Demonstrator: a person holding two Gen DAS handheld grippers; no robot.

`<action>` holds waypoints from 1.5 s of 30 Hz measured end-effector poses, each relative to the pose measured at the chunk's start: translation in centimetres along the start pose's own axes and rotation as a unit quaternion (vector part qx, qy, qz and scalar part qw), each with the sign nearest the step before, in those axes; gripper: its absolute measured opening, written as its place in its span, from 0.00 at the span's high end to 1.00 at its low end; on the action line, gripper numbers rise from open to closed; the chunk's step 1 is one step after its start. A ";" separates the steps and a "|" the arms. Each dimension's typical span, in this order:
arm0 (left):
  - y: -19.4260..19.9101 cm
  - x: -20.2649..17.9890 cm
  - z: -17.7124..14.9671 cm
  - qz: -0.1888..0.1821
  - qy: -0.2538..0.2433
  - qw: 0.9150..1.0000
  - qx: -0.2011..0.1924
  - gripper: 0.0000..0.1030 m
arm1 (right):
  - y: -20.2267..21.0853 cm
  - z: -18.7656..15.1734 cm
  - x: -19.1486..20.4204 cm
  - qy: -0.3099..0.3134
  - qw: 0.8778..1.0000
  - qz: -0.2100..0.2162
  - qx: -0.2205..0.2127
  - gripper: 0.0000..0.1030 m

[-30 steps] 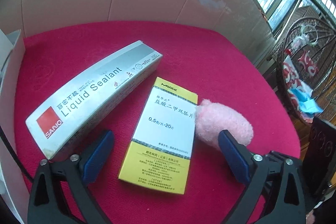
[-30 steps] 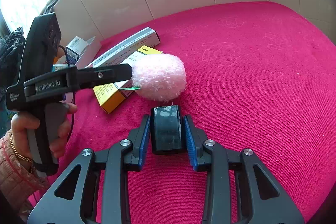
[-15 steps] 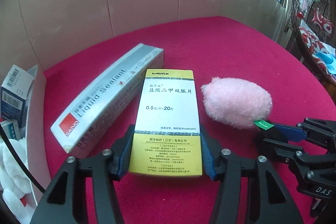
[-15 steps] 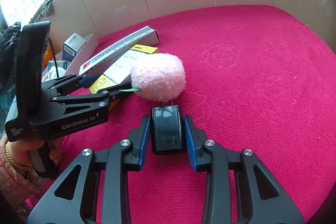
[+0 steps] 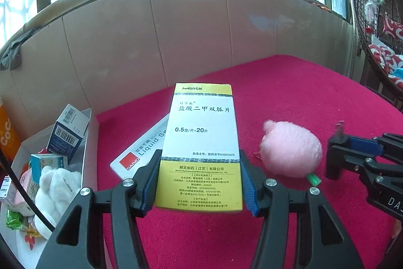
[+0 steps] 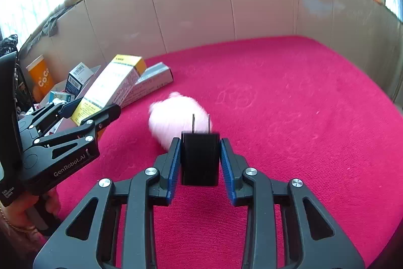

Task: Organize objects
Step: 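Carry the Merck box with the left tool while the right tool carries the charger to the tray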

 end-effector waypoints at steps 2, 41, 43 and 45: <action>-0.7 -1.0 0.8 0.004 0.006 1.000 -0.002 0.46 | 0.5 0.2 0.1 0.005 1.000 -0.008 -0.011 0.71; 6.0 9.8 0.6 0.065 0.103 0.991 -0.063 0.45 | 5.8 3.5 10.5 0.086 0.994 -0.026 -0.067 0.71; 6.2 11.0 0.6 0.077 0.109 0.989 -0.065 0.46 | 5.8 3.8 11.3 0.095 0.993 -0.023 -0.069 0.71; 6.5 12.0 0.7 0.086 0.118 0.987 -0.069 0.45 | 5.7 4.1 12.3 0.102 0.992 -0.019 -0.070 0.71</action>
Point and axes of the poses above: each gripper's, at about its wrist camera, not at the fingertips, and y roughly against the way its jaws point, x to its left, z to its top, the point moved 4 cm from there along -y, roughly the way its jaws point, and after that the axes turned 6 degrees about -z, right-handed, at the moved point
